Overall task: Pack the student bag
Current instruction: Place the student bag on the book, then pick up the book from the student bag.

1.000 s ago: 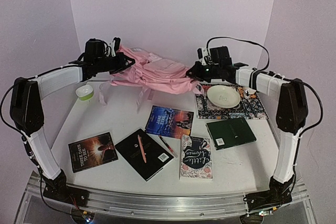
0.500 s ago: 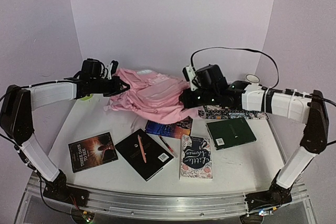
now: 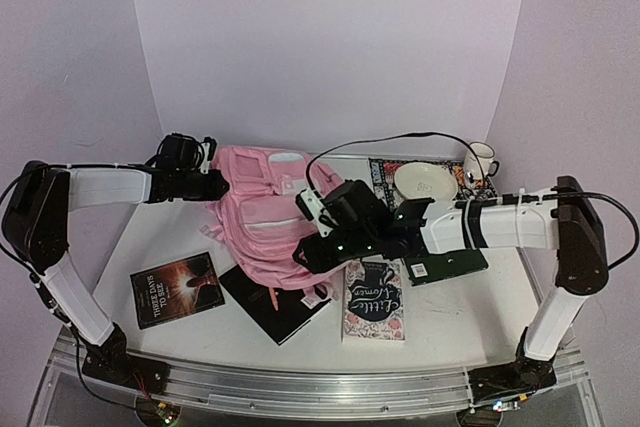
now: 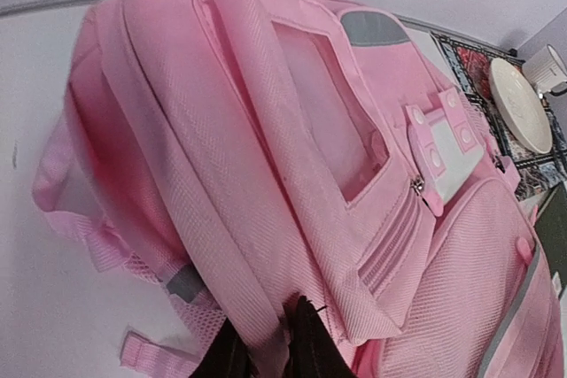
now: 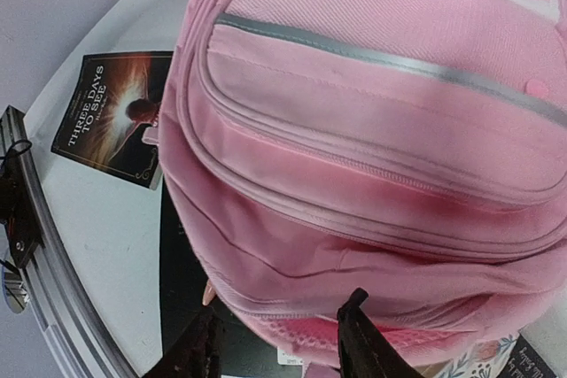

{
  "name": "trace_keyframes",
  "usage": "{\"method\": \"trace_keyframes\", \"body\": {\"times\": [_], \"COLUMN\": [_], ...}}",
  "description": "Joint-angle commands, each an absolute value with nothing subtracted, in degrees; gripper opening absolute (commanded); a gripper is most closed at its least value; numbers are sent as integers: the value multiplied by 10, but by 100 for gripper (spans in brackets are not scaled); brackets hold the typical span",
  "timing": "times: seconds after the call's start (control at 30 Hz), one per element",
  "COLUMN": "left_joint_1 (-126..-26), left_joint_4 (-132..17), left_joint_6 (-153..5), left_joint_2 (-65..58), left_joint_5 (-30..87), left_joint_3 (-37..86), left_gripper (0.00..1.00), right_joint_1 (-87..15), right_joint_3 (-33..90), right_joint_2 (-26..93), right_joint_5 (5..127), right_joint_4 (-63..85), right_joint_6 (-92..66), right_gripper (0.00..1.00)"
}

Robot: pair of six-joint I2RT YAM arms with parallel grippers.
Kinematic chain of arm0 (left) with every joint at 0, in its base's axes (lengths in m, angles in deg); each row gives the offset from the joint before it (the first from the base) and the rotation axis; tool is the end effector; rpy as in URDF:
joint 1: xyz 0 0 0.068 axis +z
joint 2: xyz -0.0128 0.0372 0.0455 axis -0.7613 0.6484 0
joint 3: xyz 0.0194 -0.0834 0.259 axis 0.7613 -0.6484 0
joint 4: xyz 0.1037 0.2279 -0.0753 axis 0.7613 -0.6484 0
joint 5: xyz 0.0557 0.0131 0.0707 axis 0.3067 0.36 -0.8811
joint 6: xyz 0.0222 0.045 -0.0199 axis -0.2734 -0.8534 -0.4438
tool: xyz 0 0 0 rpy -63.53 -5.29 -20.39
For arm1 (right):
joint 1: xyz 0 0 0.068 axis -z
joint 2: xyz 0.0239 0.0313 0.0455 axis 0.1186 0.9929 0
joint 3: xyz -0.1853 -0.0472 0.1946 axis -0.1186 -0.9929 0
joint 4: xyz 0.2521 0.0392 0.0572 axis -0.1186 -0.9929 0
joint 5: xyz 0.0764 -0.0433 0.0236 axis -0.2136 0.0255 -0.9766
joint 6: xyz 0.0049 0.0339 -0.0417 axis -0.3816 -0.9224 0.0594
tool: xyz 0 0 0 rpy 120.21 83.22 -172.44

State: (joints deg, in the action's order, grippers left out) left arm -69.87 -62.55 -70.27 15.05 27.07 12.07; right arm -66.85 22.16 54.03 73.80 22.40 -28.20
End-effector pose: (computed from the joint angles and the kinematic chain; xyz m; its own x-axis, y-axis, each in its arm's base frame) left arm 0.3377 -0.1295 0.2228 -0.6620 -0.0317 -0.7489 0.2701 0.9219 -0.2778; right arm 0.2063 0.3581 0.2501 -0.4992 -0.1123 -0.8592 -0.7339 0.5820 0.3503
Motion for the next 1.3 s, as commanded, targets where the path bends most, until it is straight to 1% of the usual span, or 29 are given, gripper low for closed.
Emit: {"method": "trace_keyframes", "body": {"times": [0.0, 0.1, 0.2, 0.37, 0.53, 0.7, 0.83, 1.03, 1.27], "left_joint_1": [-697, -697, -697, -708, -732, -753, -781, -789, -790], "left_joint_4": [-560, -577, -590, -628, -653, -670, -675, -679, -682], "left_joint_6": [-748, -758, -756, -735, -703, -664, -633, -579, -540], "left_joint_2": [141, 142, 132, 94, 56, 32, 29, 21, 48], "left_joint_5": [176, 161, 154, 181, 200, 246, 264, 254, 242], "left_joint_3": [161, 177, 182, 165, 133, 95, 66, 15, 5], "left_gripper": [27, 38, 49, 67, 79, 84, 85, 85, 85], "right_joint_1": [-670, -662, -633, -549, -491, -457, -426, -415, -416], "right_joint_3": [260, 270, 267, 262, 266, 272, 279, 279, 270], "right_joint_2": [502, 491, 486, 492, 530, 582, 623, 662, 684], "right_joint_5": [774, 796, 793, 730, 695, 681, 650, 600, 537], "right_joint_4": [199, 168, 158, 163, 201, 241, 266, 286, 292], "right_joint_6": [-244, -217, -212, -240, -273, -308, -338, -357, -353], "right_gripper": [53, 62, 66, 68, 72, 73, 73, 75, 76]}}
